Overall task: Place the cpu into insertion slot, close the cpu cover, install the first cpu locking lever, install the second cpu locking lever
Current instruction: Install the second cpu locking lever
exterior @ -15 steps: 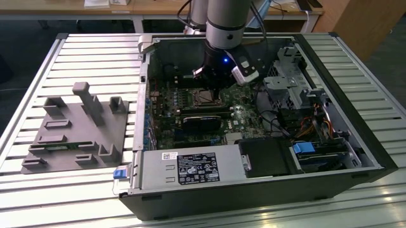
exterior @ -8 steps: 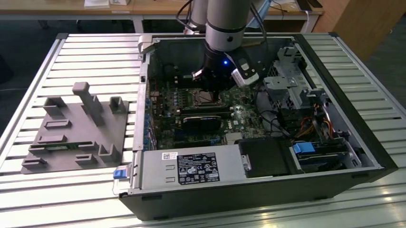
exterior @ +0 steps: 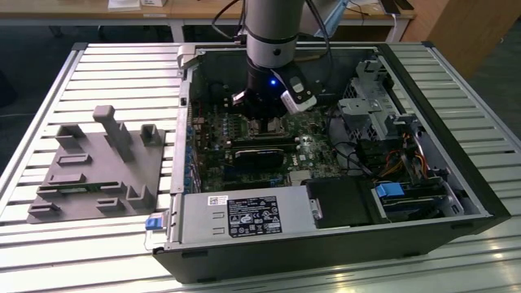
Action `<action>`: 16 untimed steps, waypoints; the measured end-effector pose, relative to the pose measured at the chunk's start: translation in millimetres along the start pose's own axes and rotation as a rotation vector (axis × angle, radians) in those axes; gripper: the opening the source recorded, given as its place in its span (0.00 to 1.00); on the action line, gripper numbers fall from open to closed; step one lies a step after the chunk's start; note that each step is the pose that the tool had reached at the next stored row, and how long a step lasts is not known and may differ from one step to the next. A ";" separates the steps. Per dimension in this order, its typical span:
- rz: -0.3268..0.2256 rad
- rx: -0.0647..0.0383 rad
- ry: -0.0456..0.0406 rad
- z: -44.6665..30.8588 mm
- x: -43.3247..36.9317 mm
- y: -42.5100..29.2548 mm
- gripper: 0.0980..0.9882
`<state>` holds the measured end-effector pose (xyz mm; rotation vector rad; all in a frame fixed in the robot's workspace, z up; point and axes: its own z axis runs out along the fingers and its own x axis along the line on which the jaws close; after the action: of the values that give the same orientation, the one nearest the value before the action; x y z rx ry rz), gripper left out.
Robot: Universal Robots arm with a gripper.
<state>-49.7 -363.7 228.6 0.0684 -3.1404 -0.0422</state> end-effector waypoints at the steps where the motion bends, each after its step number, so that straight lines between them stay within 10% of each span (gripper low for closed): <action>1: 0.000 0.000 -0.0001 2.1 1.9 0.0 0.01; 16: 0.000 -0.038 -0.0017 6.4 9.3 -10.2 0.01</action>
<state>-58.5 -374.1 221.9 0.0686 -3.1399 -0.1016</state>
